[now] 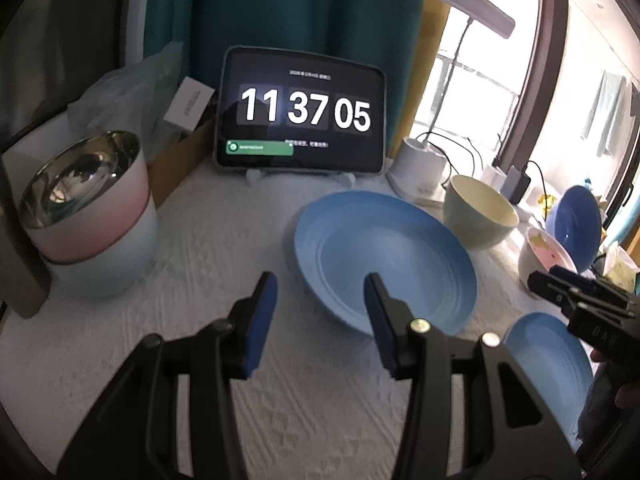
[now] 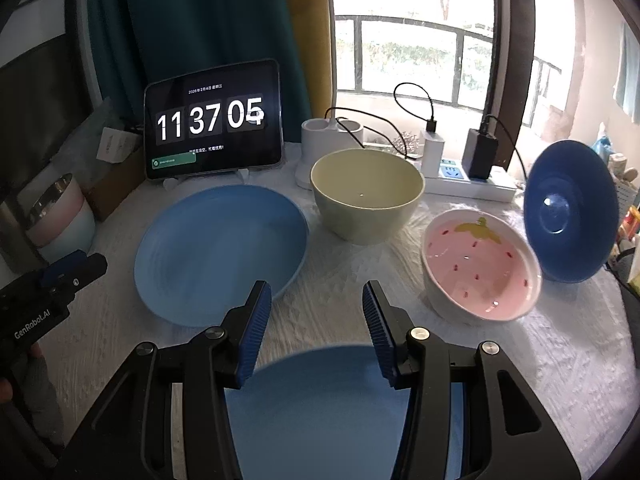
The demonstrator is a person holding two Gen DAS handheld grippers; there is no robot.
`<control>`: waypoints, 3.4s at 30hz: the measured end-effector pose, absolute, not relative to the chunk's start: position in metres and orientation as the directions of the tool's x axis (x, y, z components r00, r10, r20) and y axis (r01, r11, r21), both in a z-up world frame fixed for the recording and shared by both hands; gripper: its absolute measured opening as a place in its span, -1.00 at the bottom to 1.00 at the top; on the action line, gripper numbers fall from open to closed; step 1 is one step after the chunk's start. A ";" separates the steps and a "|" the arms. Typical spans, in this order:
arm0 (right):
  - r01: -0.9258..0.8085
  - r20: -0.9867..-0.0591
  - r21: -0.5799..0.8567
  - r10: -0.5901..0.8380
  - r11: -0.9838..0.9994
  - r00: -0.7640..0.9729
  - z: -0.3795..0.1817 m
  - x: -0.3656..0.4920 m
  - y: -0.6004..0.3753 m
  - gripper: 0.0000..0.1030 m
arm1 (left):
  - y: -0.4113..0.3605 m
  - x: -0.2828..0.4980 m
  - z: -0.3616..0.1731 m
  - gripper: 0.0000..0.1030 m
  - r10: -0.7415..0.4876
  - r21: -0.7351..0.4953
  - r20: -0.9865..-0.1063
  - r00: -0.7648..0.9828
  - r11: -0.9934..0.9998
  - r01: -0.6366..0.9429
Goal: Organize plates and bowls
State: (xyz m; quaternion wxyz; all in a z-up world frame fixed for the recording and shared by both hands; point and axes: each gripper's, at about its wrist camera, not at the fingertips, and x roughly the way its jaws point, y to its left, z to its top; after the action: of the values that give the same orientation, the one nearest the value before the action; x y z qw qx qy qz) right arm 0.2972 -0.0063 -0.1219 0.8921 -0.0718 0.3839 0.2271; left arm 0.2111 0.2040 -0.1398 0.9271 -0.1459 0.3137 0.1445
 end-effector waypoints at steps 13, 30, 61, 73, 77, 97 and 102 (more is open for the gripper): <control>-0.471 -0.759 0.101 0.374 0.876 0.533 -0.147 0.330 0.016 -0.02 | 0.212 0.249 -0.161 -0.09 0.147 -0.205 -0.667 0.730 0.906 -0.370; -0.456 -0.817 0.164 0.380 0.875 0.434 -0.179 0.364 0.029 -0.02 | 0.211 0.275 -0.185 -0.09 0.114 -0.191 -0.734 0.669 0.911 -0.365; -0.533 -0.802 0.100 0.385 0.840 0.457 -0.169 0.350 0.035 -0.43 | 0.196 0.255 -0.170 -0.23 0.139 -0.140 -0.699 0.702 0.935 -0.325; -0.538 -0.779 0.095 0.399 0.837 0.483 -0.155 0.333 0.026 -0.43 | 0.189 0.236 -0.156 -0.23 0.137 -0.148 -0.680 0.720 0.936 -0.318; -0.536 -0.770 0.095 0.403 0.839 0.495 -0.150 0.326 0.020 -0.43 | 0.185 0.230 -0.151 -0.23 0.135 -0.149 -0.675 0.726 0.938 -0.312; -0.506 -0.754 0.086 0.388 0.858 0.530 -0.136 0.296 -0.013 -0.43 | 0.150 0.208 -0.131 -0.23 0.105 -0.150 -0.650 0.753 0.953 -0.262; -0.492 -0.751 0.083 0.379 0.866 0.541 -0.133 0.289 -0.027 -0.43 | 0.138 0.206 -0.130 -0.23 0.088 -0.149 -0.650 0.755 0.959 -0.240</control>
State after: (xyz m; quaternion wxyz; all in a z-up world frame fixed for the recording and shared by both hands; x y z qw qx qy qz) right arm 0.2887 -0.0267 -0.1327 0.8750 -0.0693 0.4094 0.2489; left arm 0.2061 0.1383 -0.1300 0.9300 -0.1120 0.3386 0.0883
